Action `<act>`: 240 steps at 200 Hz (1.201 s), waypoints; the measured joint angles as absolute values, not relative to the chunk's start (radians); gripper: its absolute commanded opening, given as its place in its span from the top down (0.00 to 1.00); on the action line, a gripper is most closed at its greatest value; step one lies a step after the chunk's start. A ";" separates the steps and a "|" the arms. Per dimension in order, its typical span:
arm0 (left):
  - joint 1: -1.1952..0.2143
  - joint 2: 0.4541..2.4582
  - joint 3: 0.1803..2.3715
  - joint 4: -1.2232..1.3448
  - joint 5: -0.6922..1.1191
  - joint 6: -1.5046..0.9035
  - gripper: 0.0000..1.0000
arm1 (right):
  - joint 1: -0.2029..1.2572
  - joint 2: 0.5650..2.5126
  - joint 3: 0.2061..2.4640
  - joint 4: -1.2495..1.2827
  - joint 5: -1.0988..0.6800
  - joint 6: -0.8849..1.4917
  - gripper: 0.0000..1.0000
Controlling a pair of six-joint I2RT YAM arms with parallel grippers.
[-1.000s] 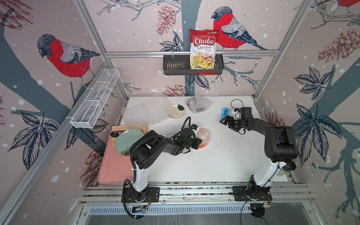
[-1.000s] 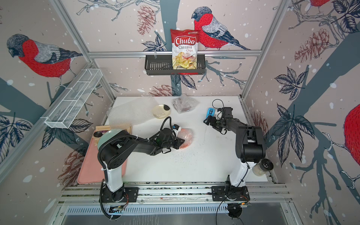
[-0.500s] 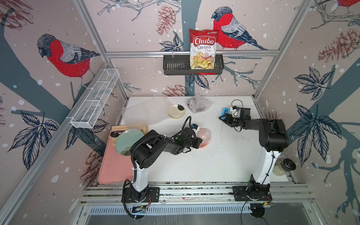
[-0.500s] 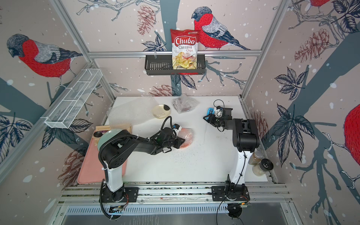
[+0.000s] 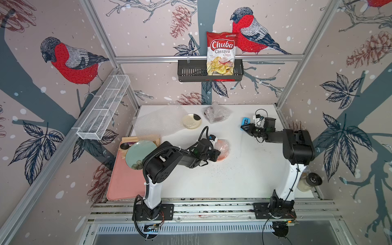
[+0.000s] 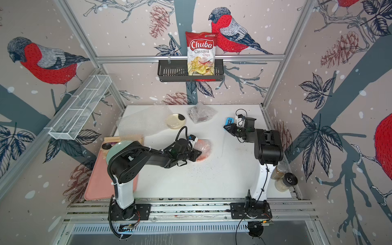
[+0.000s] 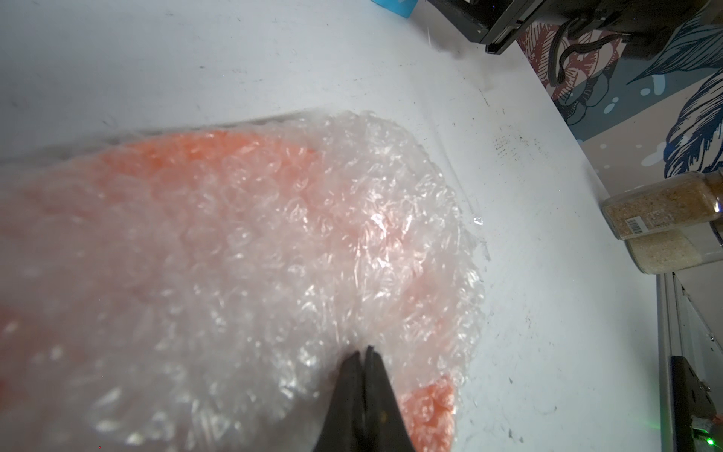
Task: Wrap dinner plates in bubble wrap
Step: Tear off the tape using the Tape Cutter.
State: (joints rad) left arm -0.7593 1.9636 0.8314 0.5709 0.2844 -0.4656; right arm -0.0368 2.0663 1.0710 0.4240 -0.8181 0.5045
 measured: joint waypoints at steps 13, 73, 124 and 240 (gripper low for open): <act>-0.759 1.964 0.831 0.571 0.284 -0.466 1.00 | -0.039 2.066 1.069 0.427 -0.817 0.523 0.82; -0.759 1.963 0.830 0.572 0.284 -0.466 1.00 | -0.040 2.083 1.078 0.384 -0.758 0.548 0.98; -0.759 1.963 0.830 0.572 0.284 -0.466 1.00 | -0.039 2.081 1.070 0.305 -0.691 0.553 1.00; -0.759 1.954 0.817 0.598 0.284 -0.460 1.00 | 0.095 1.280 0.771 -0.113 -0.593 0.334 1.00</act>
